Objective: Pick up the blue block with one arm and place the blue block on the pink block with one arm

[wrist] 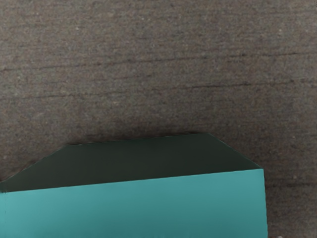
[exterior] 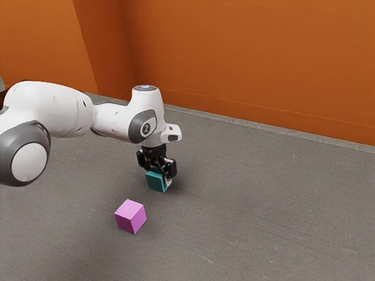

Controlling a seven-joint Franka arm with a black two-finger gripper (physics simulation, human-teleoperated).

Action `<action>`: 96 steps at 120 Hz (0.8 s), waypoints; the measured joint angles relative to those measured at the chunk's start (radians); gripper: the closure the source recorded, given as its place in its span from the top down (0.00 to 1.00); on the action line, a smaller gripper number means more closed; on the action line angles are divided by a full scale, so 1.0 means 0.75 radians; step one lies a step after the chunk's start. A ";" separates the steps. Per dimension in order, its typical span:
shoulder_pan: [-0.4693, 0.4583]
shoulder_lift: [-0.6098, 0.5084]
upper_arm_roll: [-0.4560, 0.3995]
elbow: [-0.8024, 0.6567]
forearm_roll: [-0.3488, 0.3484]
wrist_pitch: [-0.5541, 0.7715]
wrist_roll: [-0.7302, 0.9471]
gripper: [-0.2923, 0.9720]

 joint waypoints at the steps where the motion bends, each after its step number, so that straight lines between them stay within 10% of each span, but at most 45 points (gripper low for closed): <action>1: 0.000 0.000 0.000 0.000 -0.001 0.000 0.000 0.64; 96: -0.002 -0.060 0.000 -0.033 -0.006 0.010 0.003 0.54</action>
